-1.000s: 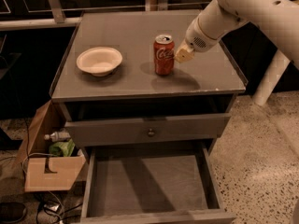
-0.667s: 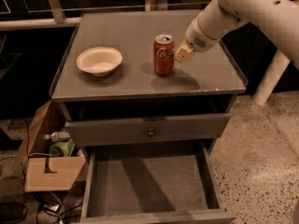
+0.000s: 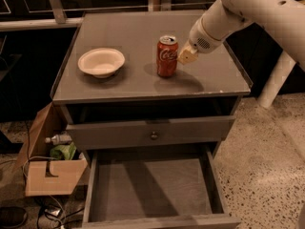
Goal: Place coke can into middle drawer
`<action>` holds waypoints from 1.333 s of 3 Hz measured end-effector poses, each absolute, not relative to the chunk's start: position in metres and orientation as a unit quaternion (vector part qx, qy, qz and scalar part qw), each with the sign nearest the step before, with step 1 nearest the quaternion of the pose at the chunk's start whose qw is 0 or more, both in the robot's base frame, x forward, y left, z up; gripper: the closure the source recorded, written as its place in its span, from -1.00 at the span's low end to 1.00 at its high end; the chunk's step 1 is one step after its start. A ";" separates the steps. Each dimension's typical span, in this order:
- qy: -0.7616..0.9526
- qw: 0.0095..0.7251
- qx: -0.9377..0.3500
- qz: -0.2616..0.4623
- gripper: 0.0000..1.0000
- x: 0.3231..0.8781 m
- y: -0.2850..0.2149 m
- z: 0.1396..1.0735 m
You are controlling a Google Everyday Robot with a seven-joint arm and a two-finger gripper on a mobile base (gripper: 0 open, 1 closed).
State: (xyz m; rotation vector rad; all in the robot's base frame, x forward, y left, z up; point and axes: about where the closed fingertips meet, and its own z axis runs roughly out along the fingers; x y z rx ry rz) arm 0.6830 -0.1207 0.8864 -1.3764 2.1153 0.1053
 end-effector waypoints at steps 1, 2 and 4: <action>0.798 0.303 -0.519 0.040 -0.31 0.683 -0.121 0.886; 0.798 0.303 -0.519 0.040 -0.78 0.683 -0.121 0.886; 0.798 0.303 -0.519 0.040 -1.00 0.683 -0.121 0.886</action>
Offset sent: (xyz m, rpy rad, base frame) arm 0.0000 0.0000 0.0000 0.0000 0.0000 0.0000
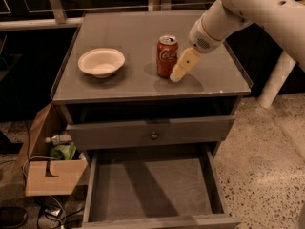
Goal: Place coke can into middle drawer
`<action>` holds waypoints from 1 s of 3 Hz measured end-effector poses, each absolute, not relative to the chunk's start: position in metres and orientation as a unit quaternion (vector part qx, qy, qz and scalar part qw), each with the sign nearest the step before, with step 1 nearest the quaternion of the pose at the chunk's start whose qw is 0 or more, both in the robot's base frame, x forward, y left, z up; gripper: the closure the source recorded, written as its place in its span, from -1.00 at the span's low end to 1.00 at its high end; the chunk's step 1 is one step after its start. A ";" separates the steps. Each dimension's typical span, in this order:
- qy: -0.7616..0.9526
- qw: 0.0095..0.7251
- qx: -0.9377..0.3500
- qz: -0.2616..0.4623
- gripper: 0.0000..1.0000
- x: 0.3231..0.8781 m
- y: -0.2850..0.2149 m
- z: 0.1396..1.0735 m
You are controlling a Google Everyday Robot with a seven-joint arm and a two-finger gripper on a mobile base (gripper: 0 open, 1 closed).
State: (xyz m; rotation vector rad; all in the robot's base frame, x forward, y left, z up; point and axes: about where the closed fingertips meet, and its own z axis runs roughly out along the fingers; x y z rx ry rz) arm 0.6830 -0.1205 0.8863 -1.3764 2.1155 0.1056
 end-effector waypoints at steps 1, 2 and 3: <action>0.811 0.299 -0.500 0.054 -1.00 0.684 -0.104 0.888; 0.837 0.291 -0.460 0.053 -1.00 0.691 -0.087 0.887; 0.849 0.288 -0.439 0.061 -1.00 0.692 -0.084 0.885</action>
Offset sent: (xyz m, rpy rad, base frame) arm 0.0187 0.0510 0.0019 0.0720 0.1092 -0.2890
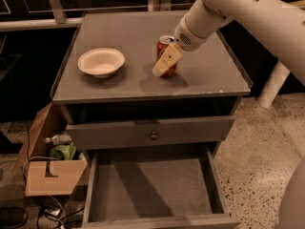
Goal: Place coke can into middle drawer
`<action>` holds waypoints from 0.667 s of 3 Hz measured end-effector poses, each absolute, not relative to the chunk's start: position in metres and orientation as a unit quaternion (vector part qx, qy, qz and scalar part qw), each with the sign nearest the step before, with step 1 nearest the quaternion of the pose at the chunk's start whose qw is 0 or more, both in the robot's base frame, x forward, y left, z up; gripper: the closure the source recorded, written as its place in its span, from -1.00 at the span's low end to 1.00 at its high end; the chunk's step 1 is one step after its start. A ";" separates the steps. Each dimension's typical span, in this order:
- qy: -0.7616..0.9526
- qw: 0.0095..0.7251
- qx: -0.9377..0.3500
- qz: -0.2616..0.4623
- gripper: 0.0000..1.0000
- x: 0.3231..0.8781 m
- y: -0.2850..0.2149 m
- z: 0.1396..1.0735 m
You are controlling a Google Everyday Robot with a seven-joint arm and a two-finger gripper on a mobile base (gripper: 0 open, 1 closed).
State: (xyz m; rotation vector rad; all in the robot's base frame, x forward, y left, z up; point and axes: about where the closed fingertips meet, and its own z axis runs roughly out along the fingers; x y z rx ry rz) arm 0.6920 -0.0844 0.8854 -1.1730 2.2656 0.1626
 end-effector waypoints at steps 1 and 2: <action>0.852 0.283 -0.434 0.068 -1.00 0.697 -0.082 0.880; 0.852 0.283 -0.434 0.068 -1.00 0.697 -0.082 0.880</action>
Offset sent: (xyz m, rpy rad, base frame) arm 0.0102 0.0013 -0.0078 0.0235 0.0326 -0.0215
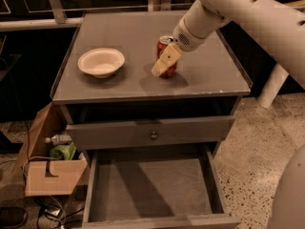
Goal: Place coke can into middle drawer
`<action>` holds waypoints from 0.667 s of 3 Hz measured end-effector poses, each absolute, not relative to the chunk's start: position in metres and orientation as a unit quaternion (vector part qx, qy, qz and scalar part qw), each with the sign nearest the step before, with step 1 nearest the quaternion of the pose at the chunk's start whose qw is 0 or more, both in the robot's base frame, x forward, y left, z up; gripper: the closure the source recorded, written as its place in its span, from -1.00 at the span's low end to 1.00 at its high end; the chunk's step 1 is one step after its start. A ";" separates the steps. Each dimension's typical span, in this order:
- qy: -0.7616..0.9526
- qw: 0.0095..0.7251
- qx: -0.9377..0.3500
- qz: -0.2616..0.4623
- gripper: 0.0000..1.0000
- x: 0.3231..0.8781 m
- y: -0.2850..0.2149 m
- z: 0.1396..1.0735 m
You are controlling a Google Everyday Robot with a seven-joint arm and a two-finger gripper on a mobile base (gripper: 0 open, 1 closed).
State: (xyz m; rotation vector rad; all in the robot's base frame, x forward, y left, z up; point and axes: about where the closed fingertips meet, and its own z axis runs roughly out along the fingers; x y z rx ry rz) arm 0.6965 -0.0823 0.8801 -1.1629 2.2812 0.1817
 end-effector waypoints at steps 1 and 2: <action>0.852 0.283 -0.434 0.068 -0.64 0.697 -0.082 0.880; 0.852 0.283 -0.435 0.068 -0.18 0.697 -0.082 0.880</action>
Offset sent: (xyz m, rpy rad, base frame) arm 0.0000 0.0000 0.0000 0.0000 0.0001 0.0000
